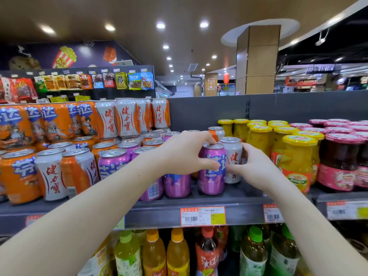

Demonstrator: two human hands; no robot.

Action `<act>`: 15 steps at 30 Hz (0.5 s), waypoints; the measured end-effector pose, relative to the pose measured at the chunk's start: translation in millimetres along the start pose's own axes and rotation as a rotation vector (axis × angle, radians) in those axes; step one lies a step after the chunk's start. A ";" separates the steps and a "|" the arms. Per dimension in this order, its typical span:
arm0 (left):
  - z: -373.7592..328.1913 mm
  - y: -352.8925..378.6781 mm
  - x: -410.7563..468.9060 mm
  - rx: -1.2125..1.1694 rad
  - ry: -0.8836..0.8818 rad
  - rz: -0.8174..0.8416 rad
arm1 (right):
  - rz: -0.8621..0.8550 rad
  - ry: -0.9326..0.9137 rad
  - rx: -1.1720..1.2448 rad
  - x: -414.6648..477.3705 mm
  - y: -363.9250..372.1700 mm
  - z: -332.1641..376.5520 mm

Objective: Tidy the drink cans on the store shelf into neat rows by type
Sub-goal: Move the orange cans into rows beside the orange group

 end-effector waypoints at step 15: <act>-25.3 2.3 6.1 -0.010 0.001 0.003 | -0.201 0.034 -0.146 -19.8 -30.7 -3.5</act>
Point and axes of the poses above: each hand's wrist, its own x-axis towards the middle knuckle, its own y-axis out of the palm, z = x × y, the point moved 10 cm from there along x, towards the middle knuckle, and after that the axes turned 12 degrees about x, right-handed, at the moved point
